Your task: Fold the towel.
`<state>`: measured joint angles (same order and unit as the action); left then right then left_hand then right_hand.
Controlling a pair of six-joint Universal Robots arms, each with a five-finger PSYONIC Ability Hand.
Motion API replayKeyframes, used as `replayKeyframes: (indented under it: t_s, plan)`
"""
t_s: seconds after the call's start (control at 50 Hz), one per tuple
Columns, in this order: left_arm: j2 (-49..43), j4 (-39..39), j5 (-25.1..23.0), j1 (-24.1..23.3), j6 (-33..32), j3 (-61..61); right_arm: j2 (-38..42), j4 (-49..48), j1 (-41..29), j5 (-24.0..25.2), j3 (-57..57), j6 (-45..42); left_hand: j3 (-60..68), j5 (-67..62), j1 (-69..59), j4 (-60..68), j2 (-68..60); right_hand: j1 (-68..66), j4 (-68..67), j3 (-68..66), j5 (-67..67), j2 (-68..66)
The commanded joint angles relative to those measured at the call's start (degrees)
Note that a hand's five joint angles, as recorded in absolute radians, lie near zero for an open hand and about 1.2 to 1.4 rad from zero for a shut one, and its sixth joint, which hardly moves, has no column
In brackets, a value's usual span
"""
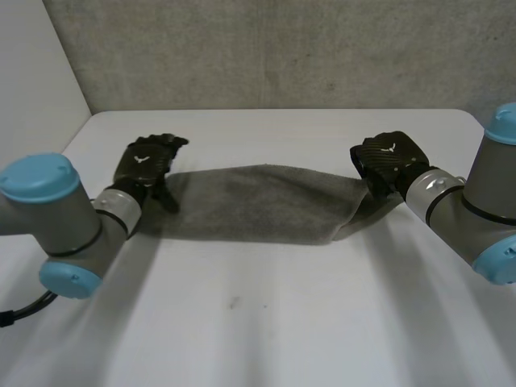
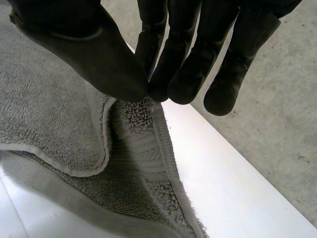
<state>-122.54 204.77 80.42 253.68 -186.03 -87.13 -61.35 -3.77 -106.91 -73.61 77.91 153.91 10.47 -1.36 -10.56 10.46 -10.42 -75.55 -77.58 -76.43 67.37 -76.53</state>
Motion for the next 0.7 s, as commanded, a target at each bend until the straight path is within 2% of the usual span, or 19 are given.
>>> replayKeyframes:
  t_s: [0.02,0.12,0.22,0.34,0.46,0.7]
  plan:
    - [-1.13,-9.04,0.0,5.16,-0.3,3.37,-0.17,-0.01,0.12,0.66,0.4,-0.1,1.59,-0.7,-1.5,1.6,-1.64,-4.45,-2.42,-3.57,2.63,-3.47]
    - [-2.0,-20.09,-0.62,9.02,-2.32,6.79,0.18,-0.01,0.04,0.83,0.66,-0.19,5.61,-4.72,-5.52,5.62,-5.66,-4.45,-2.42,-3.57,2.63,-3.47]
    - [-2.53,-24.15,-0.71,9.56,-4.95,7.85,0.35,-0.09,-0.05,1.01,0.66,-0.28,12.49,-11.6,-12.4,12.5,-12.54,-4.45,-2.42,-3.57,2.63,-3.47]
    - [-3.06,-24.51,-0.62,9.64,-8.38,7.32,0.53,-0.01,-0.14,1.1,1.1,-0.37,14.87,-13.98,-14.78,14.88,-14.92,-4.45,-2.42,-3.57,2.63,-3.47]
    - [-3.76,-24.16,-0.36,9.64,-9.0,7.15,0.53,-0.09,-0.14,1.1,1.54,-0.46,17.57,-16.68,-17.48,17.58,-17.62,-4.45,-2.42,-3.57,2.63,-3.47]
    - [-7.8,-17.31,-0.18,9.64,-9.62,7.67,0.62,-0.45,-0.05,1.18,2.33,-0.54,31.83,-30.94,-31.75,31.85,-31.88,-4.45,-2.42,-3.57,2.63,-3.47]
